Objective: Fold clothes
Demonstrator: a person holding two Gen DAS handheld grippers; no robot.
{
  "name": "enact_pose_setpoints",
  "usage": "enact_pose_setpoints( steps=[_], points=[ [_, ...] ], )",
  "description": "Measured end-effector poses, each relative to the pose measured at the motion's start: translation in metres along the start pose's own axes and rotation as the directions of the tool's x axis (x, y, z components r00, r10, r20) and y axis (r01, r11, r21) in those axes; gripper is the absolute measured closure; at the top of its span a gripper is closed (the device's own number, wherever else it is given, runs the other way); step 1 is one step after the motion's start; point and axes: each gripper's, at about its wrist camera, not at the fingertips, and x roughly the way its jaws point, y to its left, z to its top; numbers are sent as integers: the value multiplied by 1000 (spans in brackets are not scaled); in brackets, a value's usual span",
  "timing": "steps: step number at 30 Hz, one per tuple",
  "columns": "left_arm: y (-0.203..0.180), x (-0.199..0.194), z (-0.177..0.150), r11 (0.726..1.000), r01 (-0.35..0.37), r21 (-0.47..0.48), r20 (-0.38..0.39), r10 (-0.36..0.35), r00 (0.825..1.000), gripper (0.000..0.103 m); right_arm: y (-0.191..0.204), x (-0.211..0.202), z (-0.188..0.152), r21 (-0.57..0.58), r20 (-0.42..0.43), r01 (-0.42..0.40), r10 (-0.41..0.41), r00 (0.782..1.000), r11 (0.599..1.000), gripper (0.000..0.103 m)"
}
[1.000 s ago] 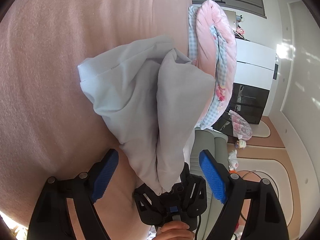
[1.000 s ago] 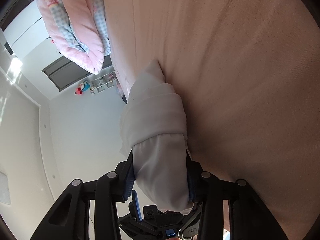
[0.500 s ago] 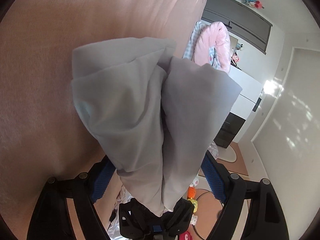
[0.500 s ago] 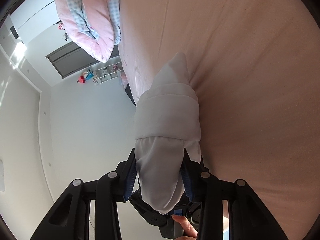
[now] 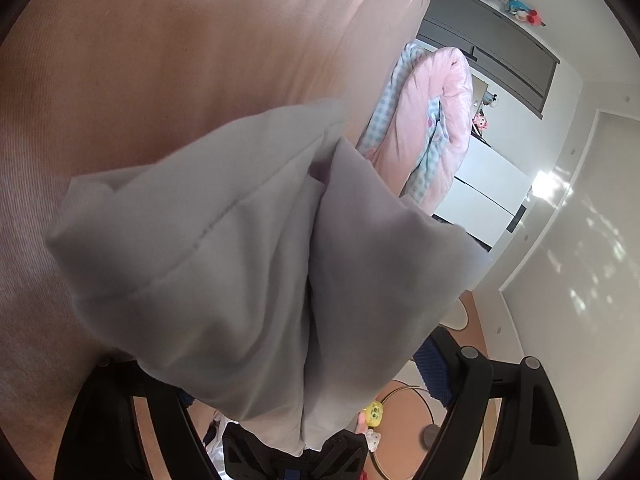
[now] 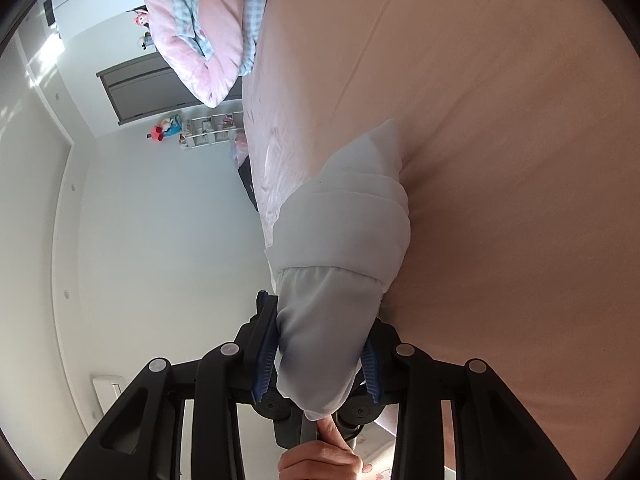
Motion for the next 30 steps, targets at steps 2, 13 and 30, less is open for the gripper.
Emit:
enact_pose_setpoints(
  steps=[2, 13, 30],
  points=[
    [-5, 1, -3, 998, -43, 53, 2, 43, 999, 20, -1, -1, 1, -11, 4, 17, -17, 1000, 1000, 68],
    [4, 1, 0, 985, -142, 93, 15, 142, 990, 67, -1, 12, -5, -122, -13, 99, -101, 995, 988, 38],
    [-9, 5, 21, 970, -131, 202, 27, 128, 991, 67, -21, 30, -4, -51, 171, 79, -69, 983, 996, 45]
  ],
)
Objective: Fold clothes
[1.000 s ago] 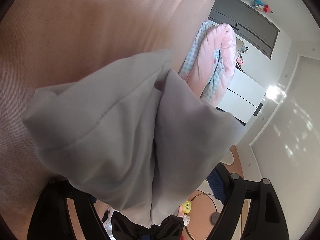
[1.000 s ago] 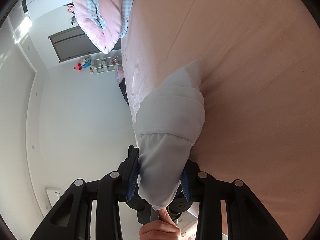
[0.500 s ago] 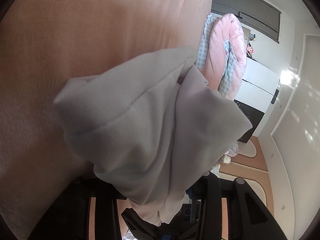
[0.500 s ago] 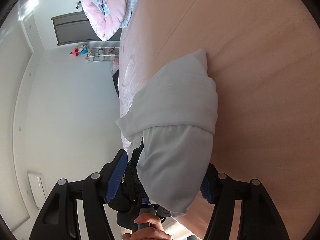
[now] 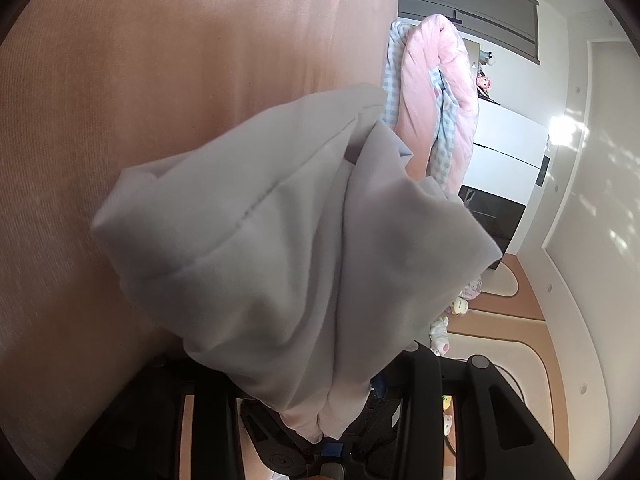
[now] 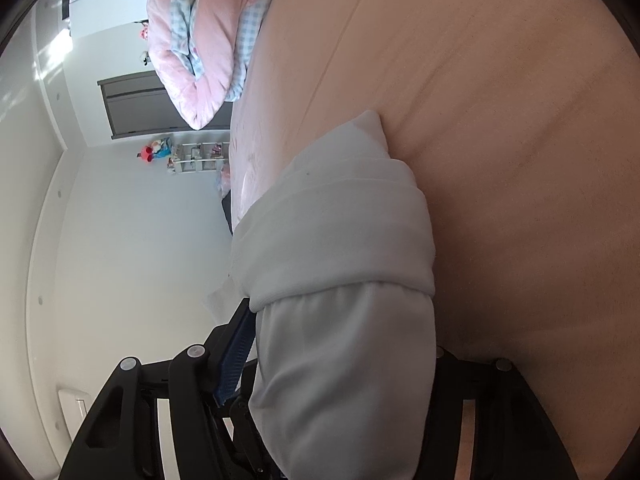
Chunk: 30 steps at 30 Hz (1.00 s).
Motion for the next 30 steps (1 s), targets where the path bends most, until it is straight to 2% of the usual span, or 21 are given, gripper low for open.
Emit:
enact_pose_setpoints(
  steps=[3, 8, 11, 15, 19, 21, 23, 27, 30],
  points=[
    [0, -1, 6, 1000, 6, -2, 4, -6, 1000, 67, 5, 2, -2, -13, 7, 21, -21, 1000, 1000, 45],
    [-4, -2, 13, 1000, -1, 31, 10, 1, 1000, 69, 8, 5, 2, -39, -4, 58, -58, 998, 998, 56],
    [-6, -4, 18, 998, -2, 58, 10, 2, 1000, 70, 12, 6, 1, -93, -8, 71, -72, 997, 993, 61],
    [-7, -7, 24, 996, -13, 87, 12, 12, 1000, 72, 24, 8, -1, -207, 4, 116, -118, 993, 971, 62],
    [-20, -2, 47, 984, -74, 164, 11, 73, 997, 74, 42, 8, -7, -348, 64, 225, -216, 974, 910, 63],
    [-28, 2, 50, 970, -120, 211, 7, 121, 993, 74, 51, 7, -11, -411, 102, 289, -272, 957, 864, 63],
    [-36, 3, 53, 948, -164, 271, 10, 168, 986, 75, 60, 7, -15, -475, 148, 354, -323, 935, 806, 66],
    [-52, -1, 55, 887, -240, 395, 53, 239, 970, 75, 75, 10, -28, -589, 231, 443, -385, 894, 676, 70],
    [-53, -6, 50, 882, -244, 403, 51, 245, 968, 75, 77, 8, -31, -600, 240, 448, -385, 891, 663, 71]
  ],
)
